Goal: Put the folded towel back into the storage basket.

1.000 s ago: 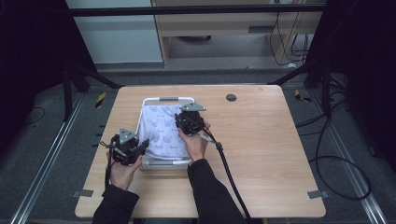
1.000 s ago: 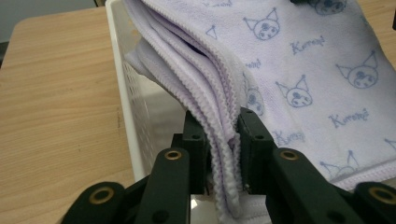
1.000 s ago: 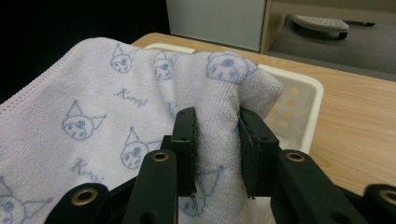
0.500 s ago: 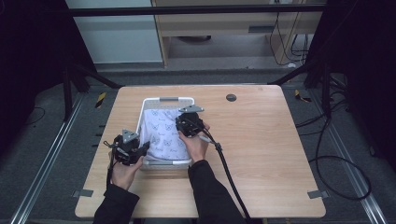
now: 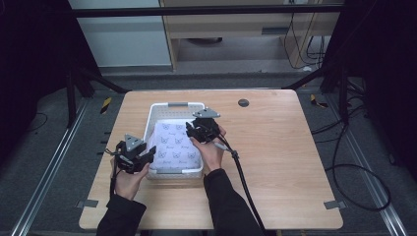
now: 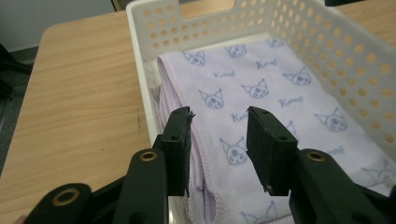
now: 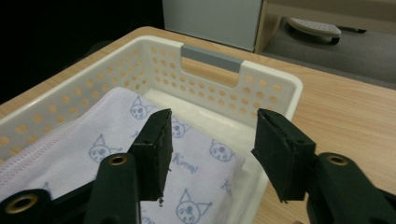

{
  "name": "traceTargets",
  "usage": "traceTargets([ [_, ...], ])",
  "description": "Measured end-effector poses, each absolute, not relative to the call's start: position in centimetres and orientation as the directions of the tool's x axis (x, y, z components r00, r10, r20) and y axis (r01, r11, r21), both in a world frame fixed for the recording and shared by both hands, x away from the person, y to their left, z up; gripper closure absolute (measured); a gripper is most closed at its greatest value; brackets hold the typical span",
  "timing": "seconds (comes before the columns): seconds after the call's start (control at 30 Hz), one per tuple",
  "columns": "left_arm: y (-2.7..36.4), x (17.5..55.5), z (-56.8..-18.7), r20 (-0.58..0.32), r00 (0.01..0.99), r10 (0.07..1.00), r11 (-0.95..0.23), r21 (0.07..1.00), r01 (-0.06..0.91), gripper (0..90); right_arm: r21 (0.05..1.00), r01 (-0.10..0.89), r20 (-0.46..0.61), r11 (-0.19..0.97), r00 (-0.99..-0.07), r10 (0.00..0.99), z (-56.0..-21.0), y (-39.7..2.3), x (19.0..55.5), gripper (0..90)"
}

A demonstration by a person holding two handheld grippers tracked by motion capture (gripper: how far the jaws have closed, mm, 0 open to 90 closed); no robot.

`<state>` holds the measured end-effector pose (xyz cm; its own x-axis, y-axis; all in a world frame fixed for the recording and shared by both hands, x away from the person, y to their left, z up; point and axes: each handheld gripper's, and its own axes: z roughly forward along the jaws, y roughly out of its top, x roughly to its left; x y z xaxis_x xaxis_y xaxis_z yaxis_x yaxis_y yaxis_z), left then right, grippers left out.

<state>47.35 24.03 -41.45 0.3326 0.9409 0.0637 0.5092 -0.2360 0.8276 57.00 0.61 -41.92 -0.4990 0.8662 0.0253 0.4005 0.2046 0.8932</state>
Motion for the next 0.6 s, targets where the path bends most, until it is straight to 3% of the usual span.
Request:
traceTargets([
  [0.23,23.9,46.5,-39.8,0.027,0.375,0.927,-0.209,0.866,0.455,55.9,0.907,0.383,0.048,0.173,-0.503,0.863,-40.4,-1.7,55.7,33.9],
  [0.6,22.2,45.4,-38.9,0.001,0.464,0.886,-0.215,0.887,0.408,49.0,0.917,0.372,0.072,0.145,-0.512,0.856,-39.4,-6.1,53.1,22.5],
])
